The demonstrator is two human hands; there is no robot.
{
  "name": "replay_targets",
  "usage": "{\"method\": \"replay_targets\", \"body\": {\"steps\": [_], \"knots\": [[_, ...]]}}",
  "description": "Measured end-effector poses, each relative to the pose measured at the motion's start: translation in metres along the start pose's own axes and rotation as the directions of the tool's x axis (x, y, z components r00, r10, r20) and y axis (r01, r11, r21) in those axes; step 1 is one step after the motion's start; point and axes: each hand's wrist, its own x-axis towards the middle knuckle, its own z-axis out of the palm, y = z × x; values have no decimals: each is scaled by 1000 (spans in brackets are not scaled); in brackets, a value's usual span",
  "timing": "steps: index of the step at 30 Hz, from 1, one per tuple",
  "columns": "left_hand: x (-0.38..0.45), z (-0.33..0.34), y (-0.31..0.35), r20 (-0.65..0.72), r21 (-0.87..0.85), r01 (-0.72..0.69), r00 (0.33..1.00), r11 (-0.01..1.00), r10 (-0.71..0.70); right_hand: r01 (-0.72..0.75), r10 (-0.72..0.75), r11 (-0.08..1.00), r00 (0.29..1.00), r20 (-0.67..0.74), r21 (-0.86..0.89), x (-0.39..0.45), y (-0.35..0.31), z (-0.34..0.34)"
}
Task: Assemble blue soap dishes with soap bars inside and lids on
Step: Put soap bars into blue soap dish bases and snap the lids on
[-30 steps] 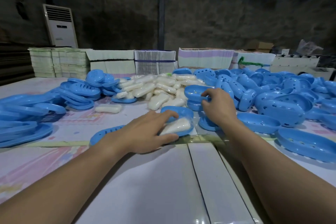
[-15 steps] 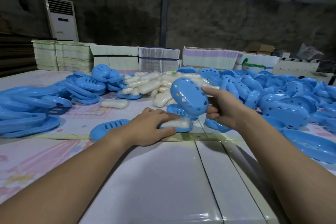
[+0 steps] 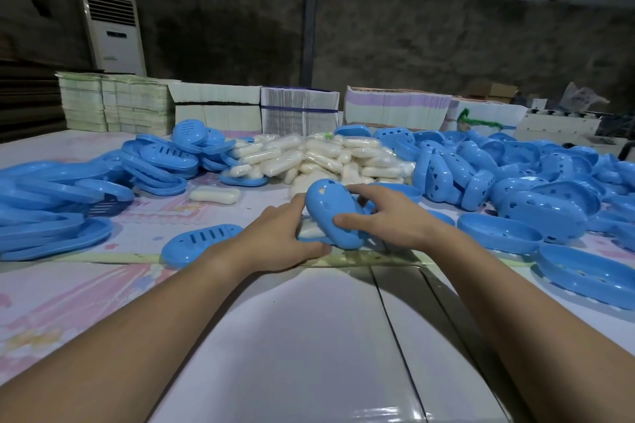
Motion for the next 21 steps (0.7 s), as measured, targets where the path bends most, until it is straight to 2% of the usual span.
{"method": "replay_targets", "body": {"steps": [6,13,18,21], "knots": [[0,1,-1,-35,-114,58,997,992,-63,75,-75,997,997,-4,-26,0,-1,3],[0,-2,-2,-86,-183,83,991,980,-100,80,-78,996,996,37,-49,1,7,2],[-2,-6,0,-138,-321,66,984,945,-116,35,-48,980,997,62,196,2,9,0],[-2,-8,3,-167,-501,35,976,865,-136,18,-55,920,995,84,391,-1,8,2]]}}
